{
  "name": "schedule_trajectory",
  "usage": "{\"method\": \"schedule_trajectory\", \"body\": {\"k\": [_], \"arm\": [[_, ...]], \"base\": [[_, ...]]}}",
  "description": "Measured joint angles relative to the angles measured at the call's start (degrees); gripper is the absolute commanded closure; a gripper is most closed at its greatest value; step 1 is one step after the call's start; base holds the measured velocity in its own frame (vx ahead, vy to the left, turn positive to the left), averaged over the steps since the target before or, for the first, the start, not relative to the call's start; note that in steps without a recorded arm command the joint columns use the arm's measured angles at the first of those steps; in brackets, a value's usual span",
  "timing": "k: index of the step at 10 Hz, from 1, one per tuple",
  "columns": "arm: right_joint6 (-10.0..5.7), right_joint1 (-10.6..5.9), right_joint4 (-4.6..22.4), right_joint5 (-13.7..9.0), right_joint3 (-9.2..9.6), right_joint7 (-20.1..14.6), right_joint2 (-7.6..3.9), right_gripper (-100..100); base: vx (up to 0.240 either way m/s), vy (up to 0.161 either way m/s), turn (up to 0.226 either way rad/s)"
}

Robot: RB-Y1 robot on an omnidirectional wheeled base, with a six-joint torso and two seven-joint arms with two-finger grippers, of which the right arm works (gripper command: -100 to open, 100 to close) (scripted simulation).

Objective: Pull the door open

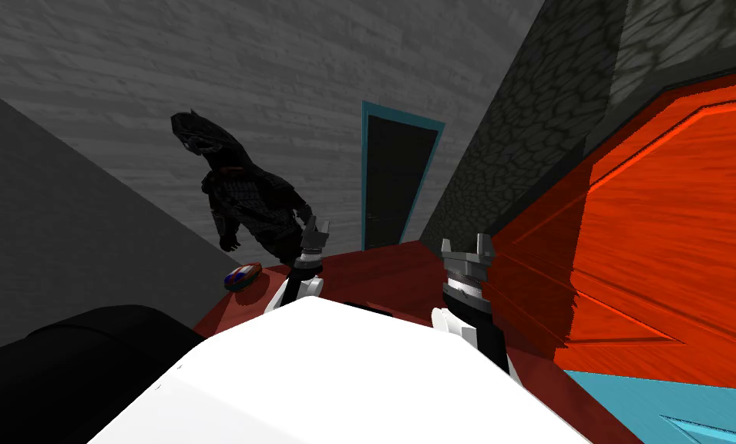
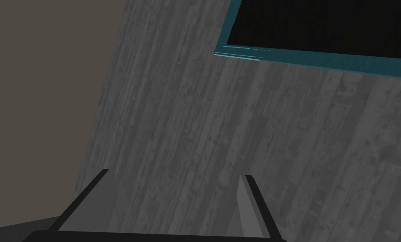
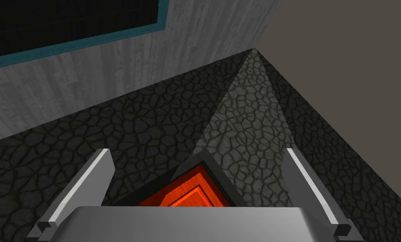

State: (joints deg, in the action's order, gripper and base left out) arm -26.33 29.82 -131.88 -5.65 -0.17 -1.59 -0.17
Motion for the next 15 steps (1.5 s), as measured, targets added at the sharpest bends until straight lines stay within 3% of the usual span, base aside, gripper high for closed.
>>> {"method": "schedule_trajectory", "body": {"k": [6,15], "arm": [[-1.50,-2.13,6.25,-0.38,-0.80,-0.18,-1.25,-100],[-4.06,-7.75,19.15,-0.97,-2.44,-0.01,-3.00,-100]], "base": [[0.059,0.019,0.088],[0.066,-0.001,0.105]]}}
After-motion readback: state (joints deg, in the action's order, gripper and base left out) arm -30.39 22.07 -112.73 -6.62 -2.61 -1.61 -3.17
